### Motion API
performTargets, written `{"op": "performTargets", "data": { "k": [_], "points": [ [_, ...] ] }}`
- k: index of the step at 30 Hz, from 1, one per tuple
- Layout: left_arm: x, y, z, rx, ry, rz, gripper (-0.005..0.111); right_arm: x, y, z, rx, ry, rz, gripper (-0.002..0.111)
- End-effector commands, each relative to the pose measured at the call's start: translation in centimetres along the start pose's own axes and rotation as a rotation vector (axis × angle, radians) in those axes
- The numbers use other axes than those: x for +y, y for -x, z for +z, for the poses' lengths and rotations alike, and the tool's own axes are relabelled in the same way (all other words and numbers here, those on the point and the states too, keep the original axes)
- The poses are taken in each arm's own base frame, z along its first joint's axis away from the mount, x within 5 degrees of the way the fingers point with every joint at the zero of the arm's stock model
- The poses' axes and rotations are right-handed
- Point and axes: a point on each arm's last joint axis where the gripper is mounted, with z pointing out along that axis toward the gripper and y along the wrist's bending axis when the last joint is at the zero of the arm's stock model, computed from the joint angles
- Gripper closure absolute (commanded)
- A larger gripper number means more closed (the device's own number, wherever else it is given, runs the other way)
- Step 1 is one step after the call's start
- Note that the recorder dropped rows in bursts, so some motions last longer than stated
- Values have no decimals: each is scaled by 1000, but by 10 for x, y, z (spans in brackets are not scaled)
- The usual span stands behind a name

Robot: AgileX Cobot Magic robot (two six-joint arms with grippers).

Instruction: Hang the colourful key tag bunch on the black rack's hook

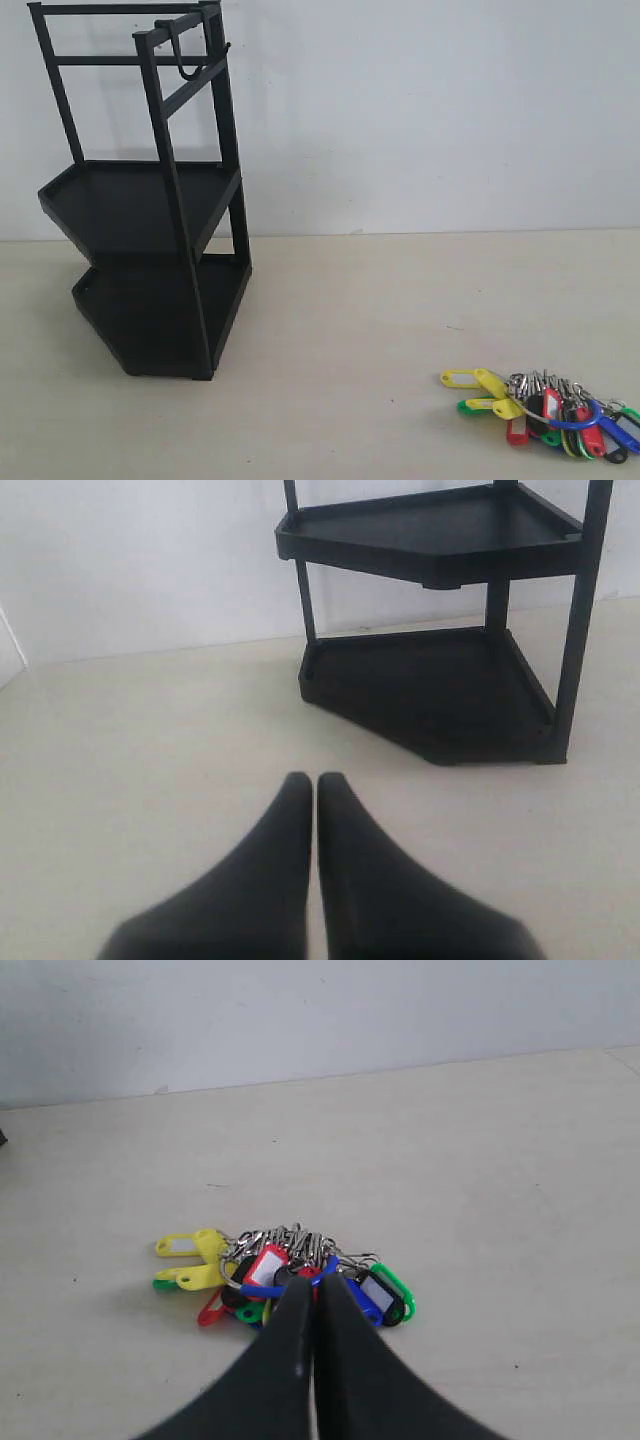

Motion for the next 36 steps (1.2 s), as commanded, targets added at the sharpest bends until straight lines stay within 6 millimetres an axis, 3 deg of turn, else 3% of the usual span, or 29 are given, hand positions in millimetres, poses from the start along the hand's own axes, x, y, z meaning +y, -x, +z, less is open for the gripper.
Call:
{"op": "performTargets", "data": {
  "k": [1, 36],
  "points": [
    [0, 1, 0, -8, -1, -4, 102, 0, 1, 0, -10, -2, -3, 108],
    [0, 1, 0, -8, -1, -4, 102, 0, 8, -1, -94, -6, -3, 108]
  ]
}}
